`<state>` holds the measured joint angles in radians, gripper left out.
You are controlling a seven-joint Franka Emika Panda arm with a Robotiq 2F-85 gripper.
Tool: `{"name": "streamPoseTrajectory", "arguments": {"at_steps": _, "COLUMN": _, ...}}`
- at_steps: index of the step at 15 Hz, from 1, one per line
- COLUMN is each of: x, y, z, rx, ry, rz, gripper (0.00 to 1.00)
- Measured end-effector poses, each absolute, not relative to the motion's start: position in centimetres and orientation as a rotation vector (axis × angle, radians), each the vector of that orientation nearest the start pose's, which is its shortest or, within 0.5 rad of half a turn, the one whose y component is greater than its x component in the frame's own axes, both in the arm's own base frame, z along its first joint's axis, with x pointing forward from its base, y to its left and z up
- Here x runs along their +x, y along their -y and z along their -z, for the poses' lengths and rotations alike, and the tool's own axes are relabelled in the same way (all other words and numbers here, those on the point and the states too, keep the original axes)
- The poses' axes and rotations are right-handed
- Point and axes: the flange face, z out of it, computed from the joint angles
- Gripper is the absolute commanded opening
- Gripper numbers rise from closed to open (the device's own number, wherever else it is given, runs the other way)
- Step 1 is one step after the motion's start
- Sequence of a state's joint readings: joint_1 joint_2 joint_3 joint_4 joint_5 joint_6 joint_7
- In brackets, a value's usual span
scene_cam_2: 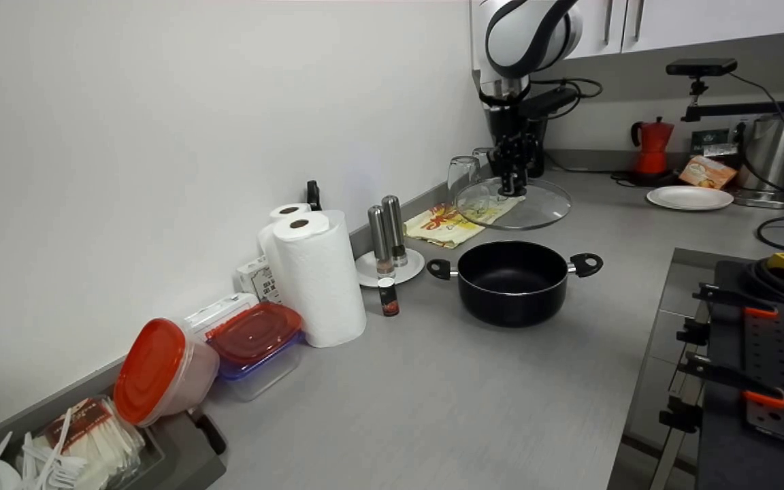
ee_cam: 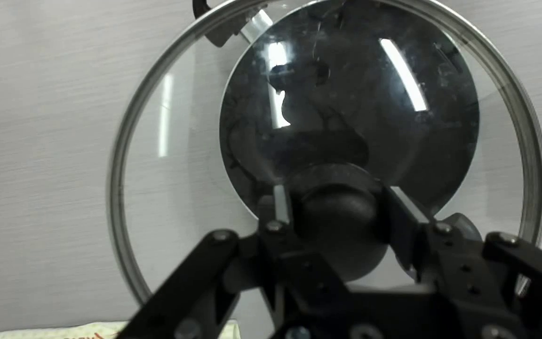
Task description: Put the lid on the pot
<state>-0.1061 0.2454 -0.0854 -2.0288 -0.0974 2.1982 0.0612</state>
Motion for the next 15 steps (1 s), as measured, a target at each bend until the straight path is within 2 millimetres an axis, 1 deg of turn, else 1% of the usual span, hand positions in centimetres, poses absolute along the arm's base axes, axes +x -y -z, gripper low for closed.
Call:
{"name": "streamPoseTrajectory", "arguments": {"at_steps": 3, "x": 58.7, "y": 11.6, "z": -32.2, "rx": -3.213, "ry": -0.307, "rz": -0.111, "gripper": 0.25}}
{"name": "streamPoseTrajectory", "arguments": {"at_steps": 5, "x": 59.5, "y": 11.5, "z": -31.4, "rx": -3.2, "ry": -0.307, "rz": -0.118, "gripper": 0.25}}
{"name": "streamPoseTrajectory", "arguments": {"at_steps": 7, "x": 60.0, "y": 11.3, "z": -30.1, "rx": -3.193, "ry": -0.3, "rz": -0.143, "gripper": 0.25}}
{"name": "streamPoseTrajectory", "arguments": {"at_steps": 11, "x": 60.0, "y": 11.2, "z": -27.5, "rx": -3.189, "ry": -0.287, "rz": -0.21, "gripper": 0.25}}
{"name": "streamPoseTrajectory", "arguments": {"at_steps": 15, "x": 59.8, "y": 11.1, "z": -25.6, "rx": -3.183, "ry": -0.285, "rz": -0.259, "gripper": 0.25}}
